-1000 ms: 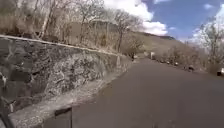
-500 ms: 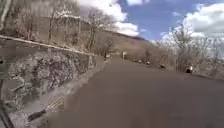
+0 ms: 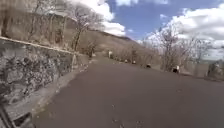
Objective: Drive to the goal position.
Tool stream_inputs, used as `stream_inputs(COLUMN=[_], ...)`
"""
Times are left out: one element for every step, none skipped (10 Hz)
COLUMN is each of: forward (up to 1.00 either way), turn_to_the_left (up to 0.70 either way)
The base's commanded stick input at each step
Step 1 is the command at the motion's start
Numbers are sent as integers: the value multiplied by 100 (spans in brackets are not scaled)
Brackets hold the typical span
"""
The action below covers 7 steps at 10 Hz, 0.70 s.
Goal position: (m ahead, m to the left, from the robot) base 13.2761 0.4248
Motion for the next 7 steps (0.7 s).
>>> stream_inputs(forward=[70,70,70,70,70,70,70], turn_to_the_left=[0,0,0,0,0,0,2])
